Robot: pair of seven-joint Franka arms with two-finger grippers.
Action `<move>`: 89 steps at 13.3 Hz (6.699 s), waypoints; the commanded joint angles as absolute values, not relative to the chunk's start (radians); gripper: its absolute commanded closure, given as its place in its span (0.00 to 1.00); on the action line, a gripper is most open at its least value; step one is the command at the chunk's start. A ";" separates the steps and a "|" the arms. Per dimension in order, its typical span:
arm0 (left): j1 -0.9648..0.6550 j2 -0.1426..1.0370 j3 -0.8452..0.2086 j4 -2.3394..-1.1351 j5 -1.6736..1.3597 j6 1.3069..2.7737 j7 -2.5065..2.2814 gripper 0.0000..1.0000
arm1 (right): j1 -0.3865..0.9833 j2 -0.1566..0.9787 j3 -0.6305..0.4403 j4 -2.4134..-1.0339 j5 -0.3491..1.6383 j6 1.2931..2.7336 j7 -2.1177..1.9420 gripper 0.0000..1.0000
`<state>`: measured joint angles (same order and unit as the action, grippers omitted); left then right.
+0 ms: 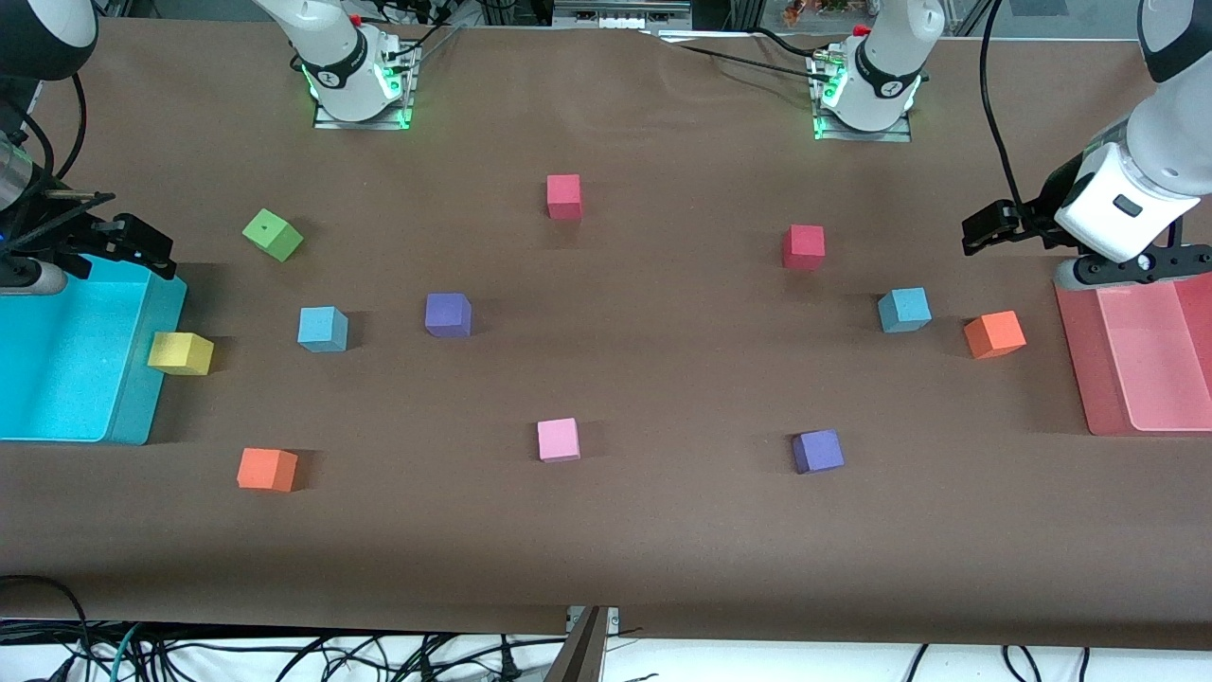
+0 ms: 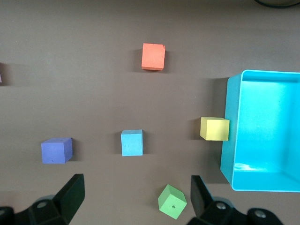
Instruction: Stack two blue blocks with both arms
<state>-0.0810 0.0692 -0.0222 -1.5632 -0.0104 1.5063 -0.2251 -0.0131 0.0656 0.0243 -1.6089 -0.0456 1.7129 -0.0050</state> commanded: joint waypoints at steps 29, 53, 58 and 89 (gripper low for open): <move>-0.058 -0.044 0.041 -1.710 0.054 1.592 -0.106 0.00 | -0.018 0.057 0.017 -1.623 -0.057 1.698 0.008 0.00; -0.058 -0.040 0.041 -1.712 0.054 1.588 -0.106 0.00 | 0.012 0.256 0.029 -1.624 -0.051 1.698 -0.012 0.00; -0.060 -0.040 0.041 -1.712 0.054 1.585 -0.106 0.00 | 0.014 0.301 0.029 -1.802 -0.048 1.972 -0.011 0.00; -0.058 -0.034 0.041 -1.715 0.054 1.583 -0.104 0.00 | 0.110 0.453 0.029 -1.742 -0.046 1.914 -0.015 1.00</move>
<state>-0.0605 -0.0168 0.0450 -1.6985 0.0284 1.5751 -0.1292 0.0900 0.4508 0.0306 -1.8556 -0.0454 2.0364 -0.0113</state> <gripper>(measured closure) 0.000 0.441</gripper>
